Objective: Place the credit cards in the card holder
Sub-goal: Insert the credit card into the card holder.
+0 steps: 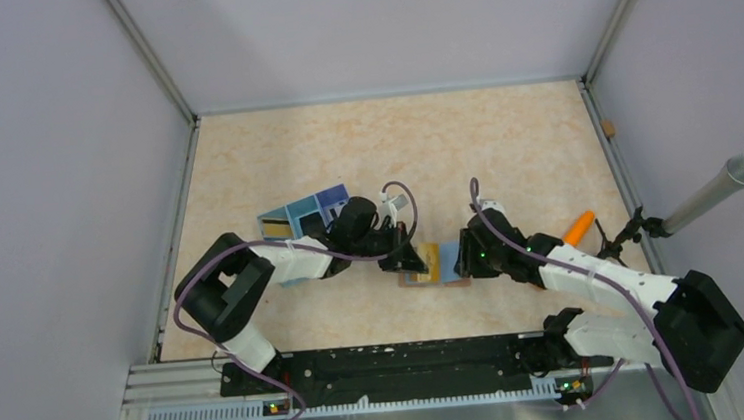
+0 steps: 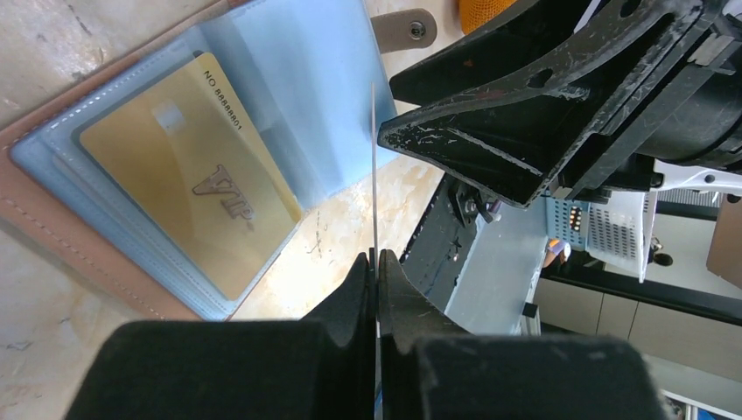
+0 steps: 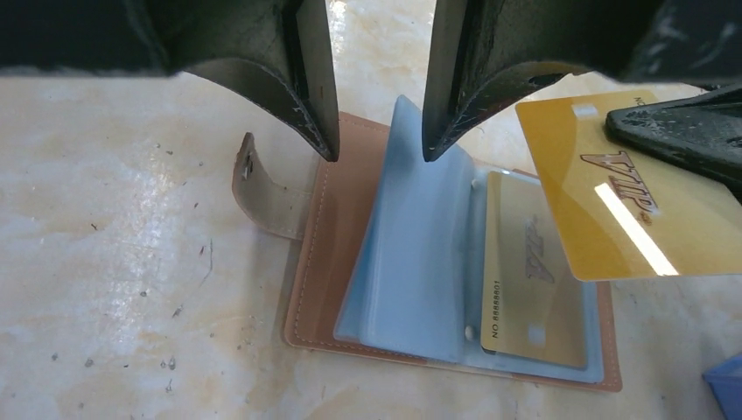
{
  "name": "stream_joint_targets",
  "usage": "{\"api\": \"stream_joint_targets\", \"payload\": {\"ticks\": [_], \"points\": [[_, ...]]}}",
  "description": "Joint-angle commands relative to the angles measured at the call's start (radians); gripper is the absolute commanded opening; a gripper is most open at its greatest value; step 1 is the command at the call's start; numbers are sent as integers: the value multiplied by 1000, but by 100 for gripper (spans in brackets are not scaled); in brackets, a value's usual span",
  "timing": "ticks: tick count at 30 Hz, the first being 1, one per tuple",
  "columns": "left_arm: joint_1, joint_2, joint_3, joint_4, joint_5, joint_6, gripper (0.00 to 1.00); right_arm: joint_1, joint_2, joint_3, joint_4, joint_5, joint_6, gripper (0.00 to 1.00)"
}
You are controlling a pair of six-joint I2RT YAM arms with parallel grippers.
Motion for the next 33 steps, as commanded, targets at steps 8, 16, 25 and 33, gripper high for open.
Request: {"api": "stream_joint_targets", "payload": {"ticks": [8, 16, 25, 33], "points": [[-24, 70, 23, 71, -30, -40, 0, 3, 49, -27, 69, 16, 19, 14], [-33, 112, 20, 113, -28, -91, 0, 3, 104, -28, 35, 56, 35, 0], [-34, 149, 34, 81, -35, -122, 0, 3, 128, -21, 18, 75, 49, 0], [-34, 197, 61, 88, -15, -167, 0, 3, 128, -19, 5, 78, 53, 0]]}}
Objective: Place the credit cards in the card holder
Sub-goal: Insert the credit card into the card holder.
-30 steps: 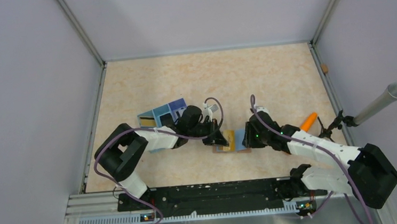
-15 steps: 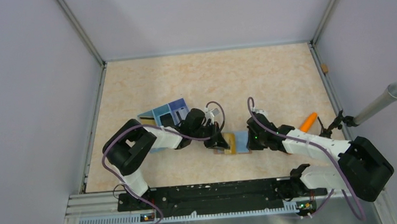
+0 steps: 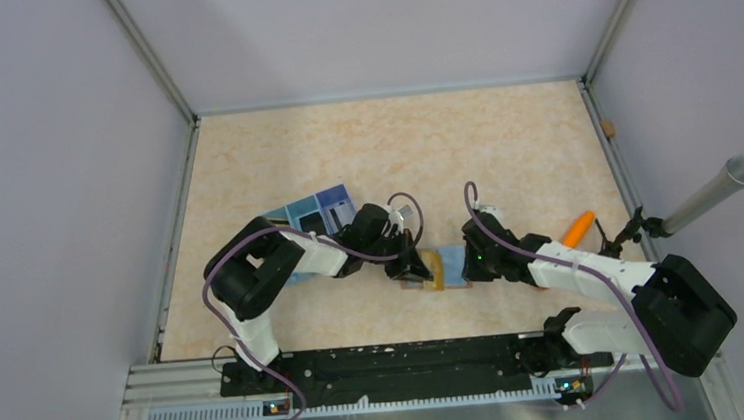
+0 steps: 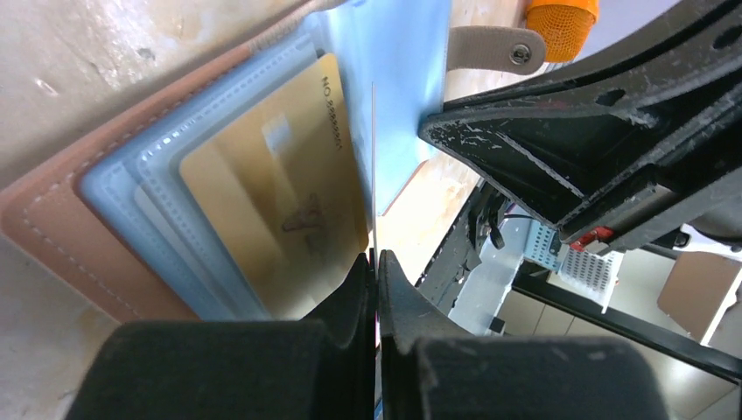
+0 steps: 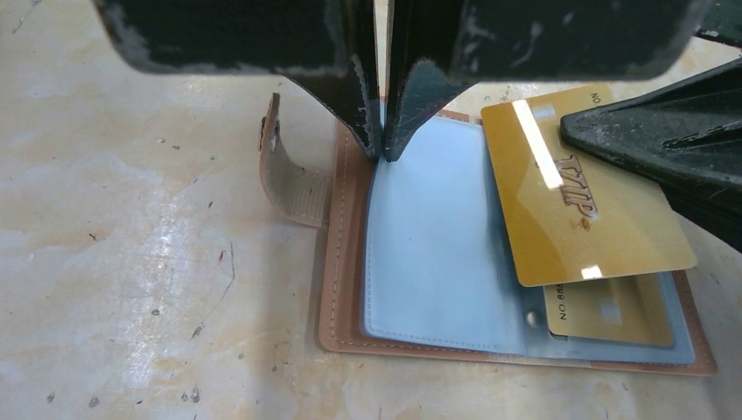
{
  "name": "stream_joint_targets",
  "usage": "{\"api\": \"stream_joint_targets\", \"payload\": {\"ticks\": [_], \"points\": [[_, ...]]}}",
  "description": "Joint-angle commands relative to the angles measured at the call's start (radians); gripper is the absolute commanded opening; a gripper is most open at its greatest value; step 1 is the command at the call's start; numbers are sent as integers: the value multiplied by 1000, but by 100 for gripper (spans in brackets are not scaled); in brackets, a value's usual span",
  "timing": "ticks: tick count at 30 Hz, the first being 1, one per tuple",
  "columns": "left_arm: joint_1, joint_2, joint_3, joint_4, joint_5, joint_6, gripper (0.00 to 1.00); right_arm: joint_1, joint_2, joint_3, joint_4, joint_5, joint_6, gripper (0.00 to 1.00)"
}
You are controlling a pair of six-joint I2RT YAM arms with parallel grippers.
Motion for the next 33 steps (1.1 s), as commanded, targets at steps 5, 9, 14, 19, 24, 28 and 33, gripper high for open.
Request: {"api": "stream_joint_targets", "payload": {"ticks": [5, 9, 14, 19, 24, 28, 33], "points": [[-4, 42, 43, 27, -1, -66, 0, 4, 16, 6, -51, 52, 6, 0], [-4, 53, 44, 1, -14, -69, 0, 3, 7, 8, -65, 62, 7, 0], [-2, 57, 51, -46, -16, -40, 0, 3, -2, 6, -77, 71, 8, 0], [10, 56, 70, -114, -16, 12, 0, 3, -7, 7, -83, 73, 8, 0], [33, 62, 85, -166, -1, 59, 0, 3, -10, 9, -90, 75, 8, 0], [36, 66, 106, -219, -5, 97, 0, 3, -11, 8, -90, 73, 10, 0], [37, 89, 128, -205, 18, 103, 0, 4, -10, 9, -88, 70, 11, 0]]}}
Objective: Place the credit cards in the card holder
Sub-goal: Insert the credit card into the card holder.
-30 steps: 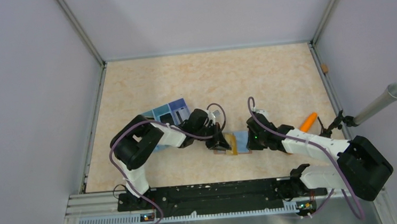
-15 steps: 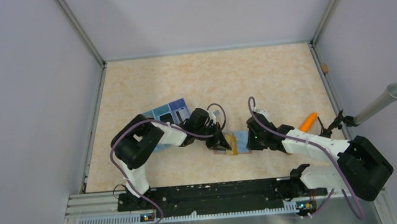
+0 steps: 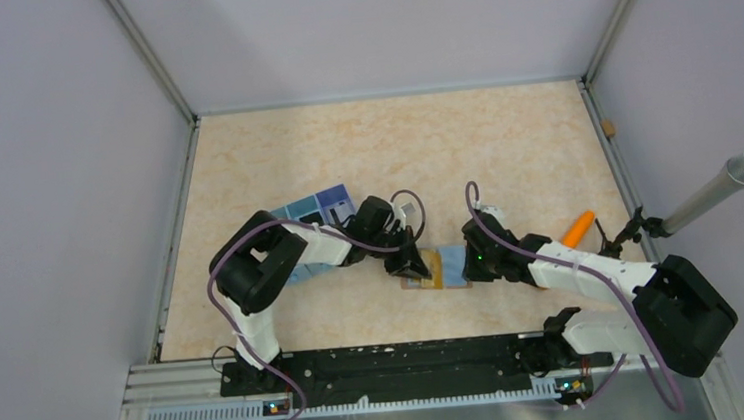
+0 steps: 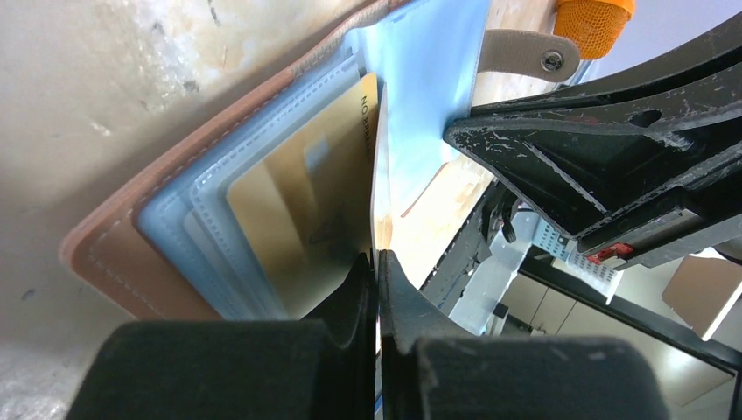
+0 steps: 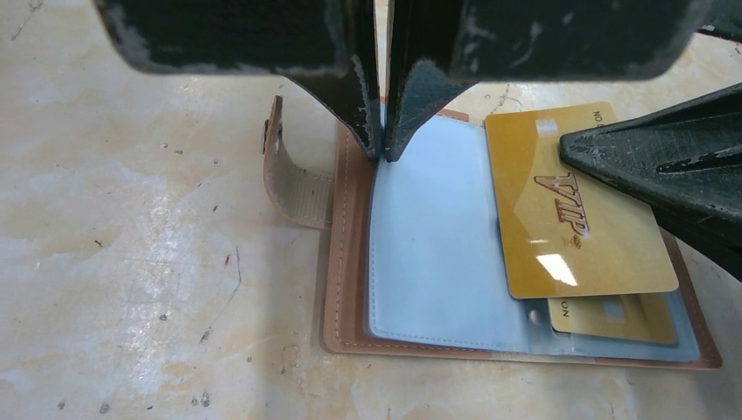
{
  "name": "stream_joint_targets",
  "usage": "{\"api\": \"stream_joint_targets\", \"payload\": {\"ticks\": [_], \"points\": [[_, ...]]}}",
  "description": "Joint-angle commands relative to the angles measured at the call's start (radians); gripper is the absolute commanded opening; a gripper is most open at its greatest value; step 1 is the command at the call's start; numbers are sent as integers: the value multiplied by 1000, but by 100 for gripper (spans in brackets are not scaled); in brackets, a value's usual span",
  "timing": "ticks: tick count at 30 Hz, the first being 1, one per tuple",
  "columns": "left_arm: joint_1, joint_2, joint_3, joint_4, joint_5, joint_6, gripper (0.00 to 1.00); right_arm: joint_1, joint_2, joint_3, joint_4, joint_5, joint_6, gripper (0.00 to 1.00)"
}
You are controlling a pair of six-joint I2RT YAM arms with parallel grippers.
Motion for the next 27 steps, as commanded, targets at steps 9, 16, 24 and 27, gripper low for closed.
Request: {"api": "stream_joint_targets", "payload": {"ticks": [9, 16, 24, 27], "points": [[8, 74, 51, -30, 2, 71, 0, 4, 12, 17, -77, 53, -14, 0], [11, 88, 42, 7, -28, 55, 0, 5, 16, 17, -77, 53, -14, 0], [24, 89, 37, 23, -72, 48, 0, 4, 16, 18, -80, 50, -14, 0], [35, 80, 35, 14, -88, 64, 0, 4, 15, 18, -83, 52, -13, 0]]}}
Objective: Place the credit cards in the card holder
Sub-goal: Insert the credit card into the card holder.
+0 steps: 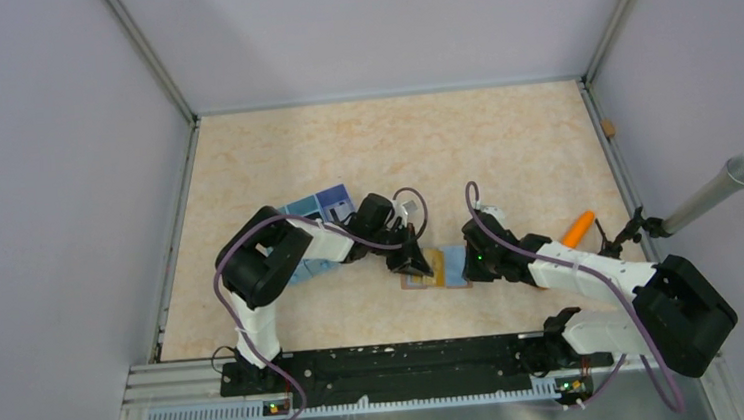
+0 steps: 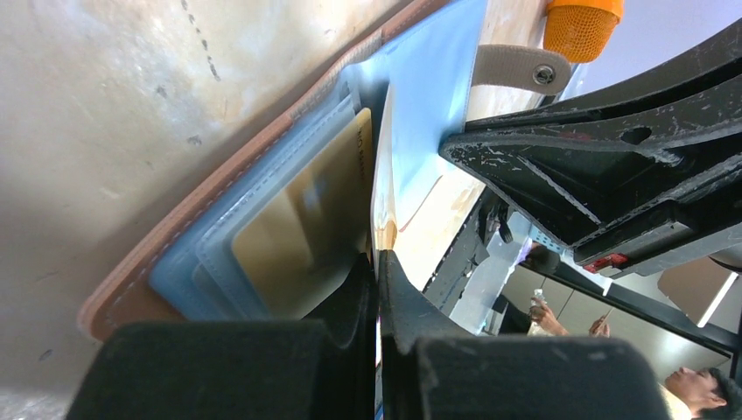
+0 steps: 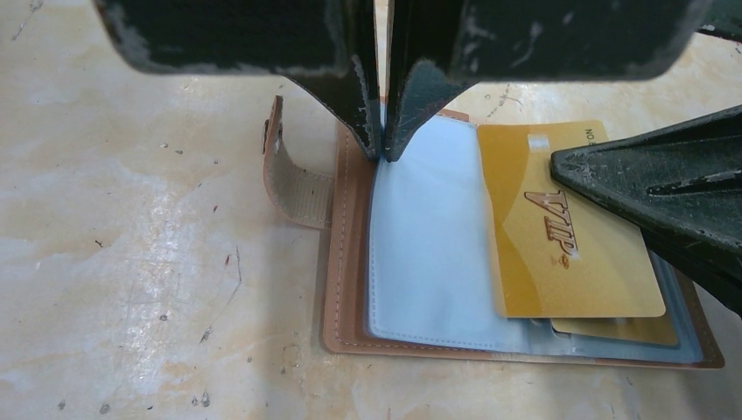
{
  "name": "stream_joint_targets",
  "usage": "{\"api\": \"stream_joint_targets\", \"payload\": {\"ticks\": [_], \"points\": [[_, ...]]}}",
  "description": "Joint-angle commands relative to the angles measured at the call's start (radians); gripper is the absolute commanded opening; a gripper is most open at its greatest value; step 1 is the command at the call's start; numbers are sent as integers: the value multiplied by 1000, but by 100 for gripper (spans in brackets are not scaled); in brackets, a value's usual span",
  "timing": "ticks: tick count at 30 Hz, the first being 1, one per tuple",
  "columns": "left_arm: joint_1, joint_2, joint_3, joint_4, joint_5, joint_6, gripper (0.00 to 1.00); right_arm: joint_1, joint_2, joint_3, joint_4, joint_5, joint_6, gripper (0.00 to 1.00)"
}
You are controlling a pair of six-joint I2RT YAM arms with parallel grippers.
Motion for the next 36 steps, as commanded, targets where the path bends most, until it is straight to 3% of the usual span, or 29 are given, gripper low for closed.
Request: {"api": "stream_joint_targets", "payload": {"ticks": [1, 8, 19, 36], "points": [[20, 25, -2, -12, -135, 46, 0, 4, 15, 18, -83, 51, -14, 0], [19, 29, 9, -41, -137, 86, 0, 4, 14, 21, -88, 54, -14, 0], [5, 48, -31, 87, -111, 8, 0, 4, 19, 20, -78, 47, -12, 0], [-27, 31, -121, 152, -106, -80, 0, 4, 10, 18, -86, 53, -7, 0]]}}
